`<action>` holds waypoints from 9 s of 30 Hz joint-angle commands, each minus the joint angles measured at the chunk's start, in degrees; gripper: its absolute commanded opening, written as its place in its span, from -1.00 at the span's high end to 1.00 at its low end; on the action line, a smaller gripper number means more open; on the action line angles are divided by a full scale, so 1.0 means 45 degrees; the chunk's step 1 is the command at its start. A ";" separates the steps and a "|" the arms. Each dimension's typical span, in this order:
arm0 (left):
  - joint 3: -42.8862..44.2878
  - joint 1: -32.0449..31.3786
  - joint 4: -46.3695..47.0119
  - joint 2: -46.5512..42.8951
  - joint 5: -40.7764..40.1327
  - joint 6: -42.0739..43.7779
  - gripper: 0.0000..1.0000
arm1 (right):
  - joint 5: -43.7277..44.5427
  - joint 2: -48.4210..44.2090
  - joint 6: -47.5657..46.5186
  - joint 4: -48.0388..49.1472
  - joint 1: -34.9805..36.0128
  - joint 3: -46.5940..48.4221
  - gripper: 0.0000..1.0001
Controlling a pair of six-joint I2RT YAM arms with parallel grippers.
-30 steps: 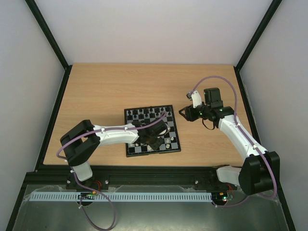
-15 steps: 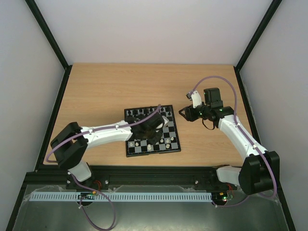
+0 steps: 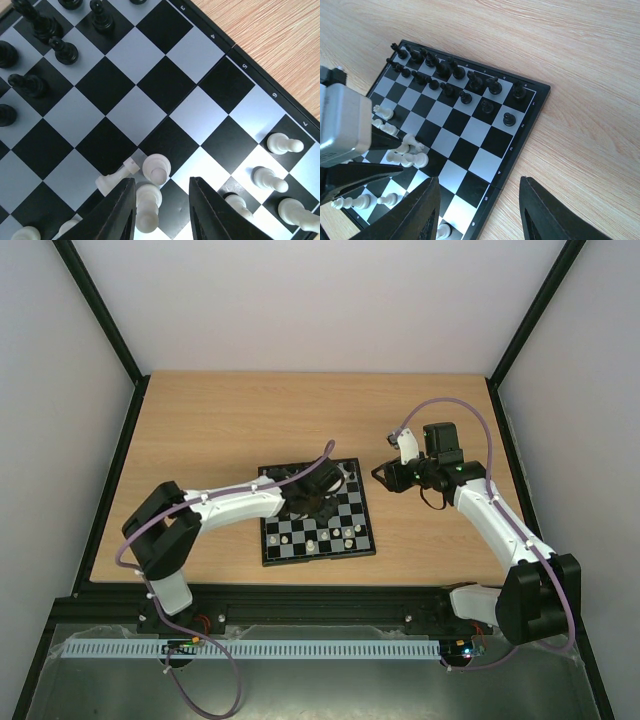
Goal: Set up the chess pieces on the board
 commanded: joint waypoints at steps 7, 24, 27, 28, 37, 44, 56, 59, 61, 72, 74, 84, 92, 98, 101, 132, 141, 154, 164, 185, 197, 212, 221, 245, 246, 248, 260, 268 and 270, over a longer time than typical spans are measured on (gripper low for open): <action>0.1014 0.0044 -0.0497 0.1165 0.0095 0.0233 0.44 | -0.0145 0.0164 -0.0187 -0.0516 -0.0041 -0.0045 0.10; 0.1418 -0.0326 -0.0742 0.1834 0.0493 0.0511 0.73 | -0.0179 0.0215 -0.0290 -0.0598 -0.0041 -0.0012 0.11; 0.1474 -0.0389 -0.0771 0.1775 0.0401 0.0504 0.78 | -0.0184 0.0208 -0.0295 -0.0599 -0.0055 -0.0005 0.11; 0.1498 -0.0418 -0.0771 0.1700 0.0353 0.0490 0.79 | -0.0186 0.0208 -0.0296 -0.0602 -0.0052 -0.0022 0.11; 0.1324 -0.0904 -0.0247 -0.0532 0.0490 0.1048 0.84 | -0.0190 0.0208 -0.0266 -0.0608 -0.0041 0.0001 0.11; 0.0719 -0.1120 -0.0042 -0.2030 0.2218 0.1417 0.85 | -0.0161 0.0159 -0.0240 -0.0598 -0.0049 0.0014 0.11; 0.0353 -0.2272 -0.0678 -0.1651 0.1777 0.1959 0.84 | -0.0140 0.0150 -0.0207 -0.0604 -0.0047 0.0003 0.11; 0.0302 -0.2770 -0.1016 -0.1120 0.1164 0.2159 0.85 | -0.0135 0.0169 -0.0197 -0.0608 -0.0048 -0.0006 0.11; 0.0229 -0.3037 -0.1146 -0.0836 0.0906 0.2207 0.84 | -0.0125 0.0205 -0.0206 -0.0596 -0.0054 -0.0011 0.11; -0.0414 -0.3271 -0.0730 -0.0217 0.0397 0.2176 0.84 | -0.0133 0.0296 -0.0227 -0.0606 -0.0050 -0.0005 0.11; -0.0499 -0.3245 -0.0642 -0.0106 0.0296 0.2212 0.84 | -0.0131 0.0306 -0.0226 -0.0591 -0.0041 -0.0020 0.11; -0.0734 -0.2765 -0.0097 0.0219 0.0406 0.2159 0.84 | -0.0145 0.0394 -0.0279 -0.0633 -0.0042 -0.0015 0.11; -0.0837 -0.2657 -0.0028 0.0319 0.0337 0.2081 0.79 | -0.0174 0.0423 -0.0265 -0.0664 -0.0058 0.0014 0.11; -0.0803 -0.2589 0.0100 0.0381 0.0434 0.2100 0.80 | -0.0185 0.0446 -0.0294 -0.0674 -0.0043 0.0012 0.10; -0.0773 -0.2565 0.0170 0.0409 0.0547 0.2081 0.81 | -0.0184 0.0443 -0.0287 -0.0685 -0.0043 0.0013 0.11; -0.0985 0.0500 -0.1822 -0.1900 -0.0795 0.0878 0.45 | -0.0245 0.0560 -0.0334 -0.0749 -0.0052 0.0024 0.11; -0.1210 0.0914 -0.1462 -0.1119 -0.0674 0.0877 0.45 | -0.0223 0.0629 -0.0343 -0.0755 -0.0056 0.0053 0.11; -0.1212 0.0920 -0.1047 -0.0320 -0.0218 0.1007 0.52 | -0.0208 0.0644 -0.0427 -0.0816 -0.0041 0.0063 0.11; -0.1246 0.0928 -0.0784 -0.0266 -0.0182 0.0963 0.63 | -0.0204 0.0528 -0.0428 -0.0824 -0.0058 0.0064 0.11; -0.2231 0.0252 -0.2221 -0.2634 -0.0688 0.0125 0.82 | -0.0320 0.0552 -0.0475 -0.0873 -0.0051 0.0071 0.11; -0.2941 -0.1028 -0.2584 -0.3330 0.0391 -0.0530 0.81 | -0.0301 0.0600 -0.0480 -0.0856 -0.0051 0.0033 0.10; -0.3103 -0.1231 -0.2419 -0.2504 0.0497 -0.0838 0.81 | -0.0262 0.0673 -0.0578 -0.0865 -0.0058 0.0041 0.10; -0.3251 -0.1289 -0.2394 -0.2440 0.0560 -0.0965 0.81 | -0.0301 0.0715 -0.0597 -0.0886 -0.0049 0.0051 0.10; -0.3287 -0.1518 -0.2712 -0.2755 0.0282 -0.1712 0.68 | -0.0281 0.0721 -0.0602 -0.0902 -0.0055 0.0052 0.10; -0.3252 -0.1511 -0.2742 -0.2824 0.0273 -0.1726 0.66 | -0.0296 0.0721 -0.0605 -0.0906 -0.0047 0.0048 0.10; -0.3127 -0.1523 -0.2870 -0.2938 0.0266 -0.1747 0.64 | -0.0296 0.0717 -0.0617 -0.0904 -0.0051 0.0052 0.10; -0.1799 -0.1521 -0.3718 -0.3536 0.0267 -0.1278 0.22 | -0.0281 0.0716 -0.0617 -0.0918 -0.0046 0.0022 0.10; 0.1150 -0.0228 -0.4098 -0.2721 -0.1131 0.0713 -0.09 | -0.0248 0.0792 -0.0664 -0.0887 -0.0043 0.0015 0.10; 0.1674 0.0270 -0.3635 -0.2242 -0.1672 0.1224 -0.11 | -0.0253 0.0825 -0.0740 -0.0905 -0.0046 0.0008 0.10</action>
